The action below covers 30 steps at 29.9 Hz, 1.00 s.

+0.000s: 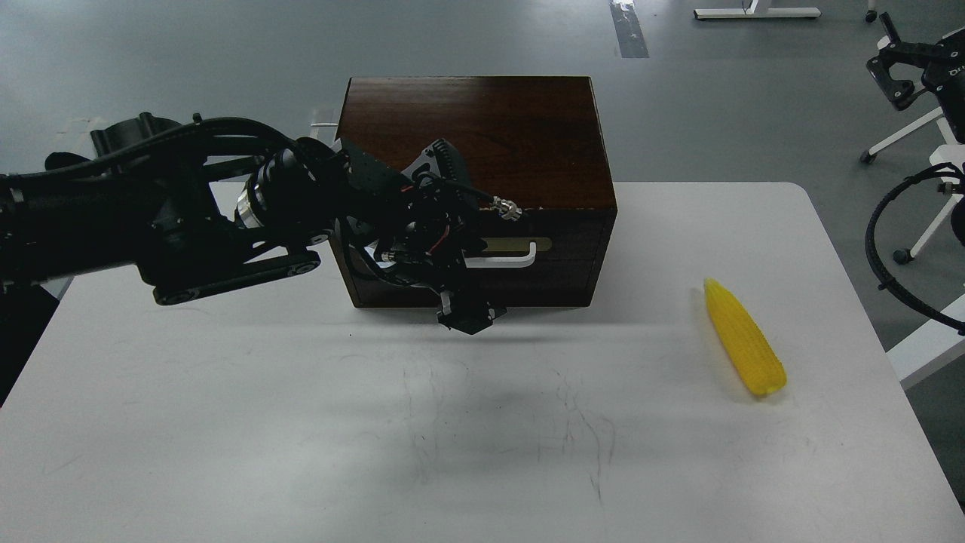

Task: Put corn in drawer with both arms
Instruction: 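Grasp the white drawer handle with the left gripper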

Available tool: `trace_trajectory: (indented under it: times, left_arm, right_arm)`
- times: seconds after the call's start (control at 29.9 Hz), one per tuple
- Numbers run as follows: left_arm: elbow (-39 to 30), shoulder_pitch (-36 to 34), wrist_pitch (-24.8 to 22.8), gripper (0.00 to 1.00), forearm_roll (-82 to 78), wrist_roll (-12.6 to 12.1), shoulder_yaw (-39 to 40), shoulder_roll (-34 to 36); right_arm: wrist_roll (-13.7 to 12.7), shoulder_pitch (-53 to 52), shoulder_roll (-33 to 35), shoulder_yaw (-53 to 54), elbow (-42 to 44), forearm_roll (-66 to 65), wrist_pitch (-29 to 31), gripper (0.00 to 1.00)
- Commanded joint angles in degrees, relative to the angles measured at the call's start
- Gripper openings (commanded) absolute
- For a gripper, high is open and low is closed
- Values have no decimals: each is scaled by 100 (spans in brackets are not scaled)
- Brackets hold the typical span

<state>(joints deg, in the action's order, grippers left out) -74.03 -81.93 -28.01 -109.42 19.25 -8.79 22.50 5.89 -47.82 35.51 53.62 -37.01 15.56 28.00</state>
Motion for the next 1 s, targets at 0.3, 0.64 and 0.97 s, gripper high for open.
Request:
trace_trajectory:
  times: [0.3, 0.64, 0.97]
  left_arm:
    - [214, 37, 1, 93, -9, 26, -96, -8]
    - [205, 37, 1, 93, -9, 26, -272, -17]
    - [56, 19, 1, 93, -9, 78, -281, 9]
  right_arm:
    - [0, 0, 0, 8, 18, 0, 0, 100]
    - [0, 0, 0, 8, 18, 0, 0, 100]
    - [9, 0, 0, 8, 18, 0, 0, 100]
